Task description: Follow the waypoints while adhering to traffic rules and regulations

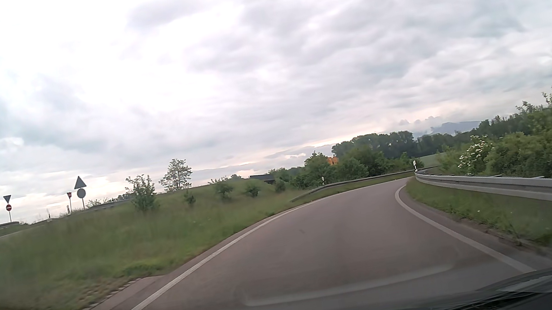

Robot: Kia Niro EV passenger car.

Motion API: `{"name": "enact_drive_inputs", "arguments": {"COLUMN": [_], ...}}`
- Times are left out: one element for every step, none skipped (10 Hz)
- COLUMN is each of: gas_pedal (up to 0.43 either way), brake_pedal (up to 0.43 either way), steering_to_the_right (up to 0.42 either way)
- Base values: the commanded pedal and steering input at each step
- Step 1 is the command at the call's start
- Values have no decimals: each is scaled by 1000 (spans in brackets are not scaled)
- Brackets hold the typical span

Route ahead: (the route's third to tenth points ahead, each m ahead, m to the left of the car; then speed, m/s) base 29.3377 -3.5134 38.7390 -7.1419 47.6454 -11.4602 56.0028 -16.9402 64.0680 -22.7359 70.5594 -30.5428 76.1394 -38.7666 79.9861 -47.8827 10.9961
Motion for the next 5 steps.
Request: {"name": "enact_drive_inputs", "arguments": {"gas_pedal": [138,130,118,118,110], "brake_pedal": [0,0,0,0,0], "steering_to_the_right": [49,49,49,49,49]}}
